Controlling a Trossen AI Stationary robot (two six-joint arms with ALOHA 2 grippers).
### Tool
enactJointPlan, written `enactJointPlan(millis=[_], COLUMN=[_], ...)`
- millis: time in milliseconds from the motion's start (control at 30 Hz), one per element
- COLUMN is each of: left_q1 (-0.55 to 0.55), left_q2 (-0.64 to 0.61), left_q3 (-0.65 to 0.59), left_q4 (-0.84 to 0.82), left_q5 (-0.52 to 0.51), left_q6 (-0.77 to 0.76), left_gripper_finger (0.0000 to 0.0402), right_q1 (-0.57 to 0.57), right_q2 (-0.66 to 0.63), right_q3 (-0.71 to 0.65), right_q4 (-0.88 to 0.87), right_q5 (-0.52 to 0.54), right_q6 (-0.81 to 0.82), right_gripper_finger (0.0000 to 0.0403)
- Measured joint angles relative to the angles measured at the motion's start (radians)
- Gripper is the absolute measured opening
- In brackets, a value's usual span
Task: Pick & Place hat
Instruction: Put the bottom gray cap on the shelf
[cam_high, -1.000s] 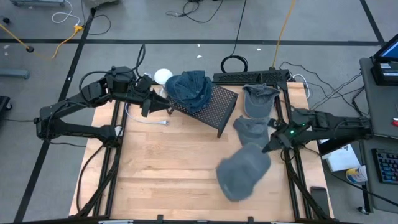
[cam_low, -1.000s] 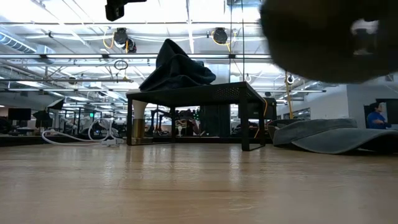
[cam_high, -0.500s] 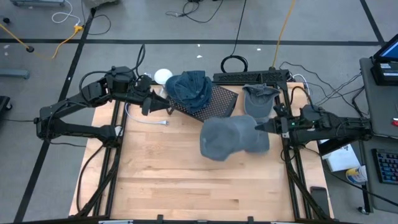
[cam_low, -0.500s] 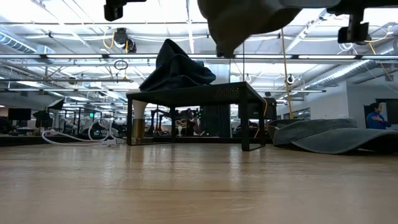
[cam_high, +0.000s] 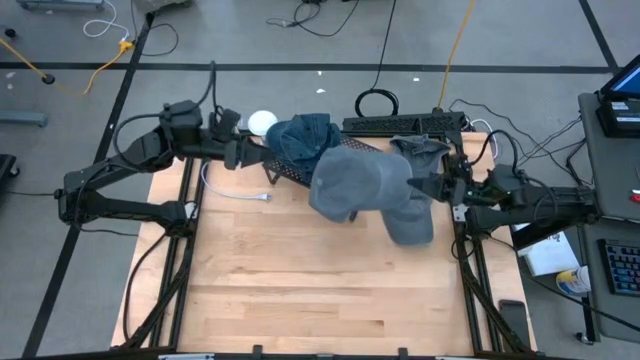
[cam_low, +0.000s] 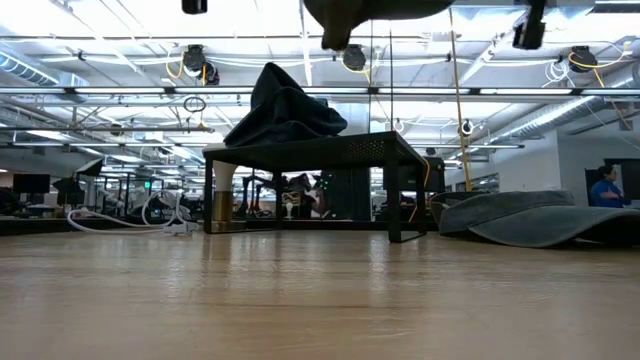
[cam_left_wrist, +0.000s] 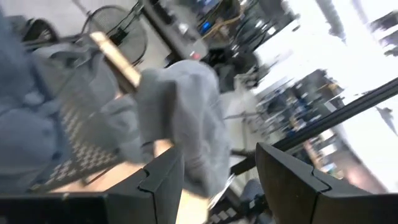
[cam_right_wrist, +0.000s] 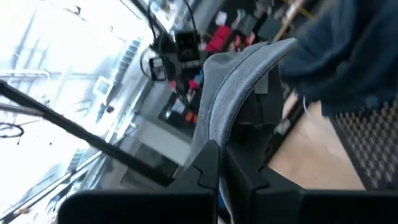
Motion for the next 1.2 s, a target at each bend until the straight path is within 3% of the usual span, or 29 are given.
enactJointPlan(millis=[333, 533, 833, 1200], left_q1=[0.035, 0.133, 0.219, 0.195], left_q2=[0.001, 0.0, 0.091, 0.259], left_q3=[0.045, 0.149, 0.363, 0.504], left_q4=[0.039, -0.076, -0.373, -0.399], left_q5=[0.036, 0.119, 0.16, 0.18], left_q6=[-0.084, -0.038, 0.119, 0.205], left_gripper_finger=[0.0202, 0.0202, 0.0202, 0.0202], right_q1=[-0.003, -0.013, -0.028, -0.042], right_q2=[0.117, 0.193, 0.372, 0.491], right_q3=[0.0, 0.0, 0.152, 0.273], right_q4=[0.263, 0.399, 0.409, 0.409], right_q5=[0.101, 0.157, 0.161, 0.128], right_q6=[-0.067, -0.086, -0.138, -0.195], right_gripper_finger=[0.0, 0.0, 0.0, 0.0])
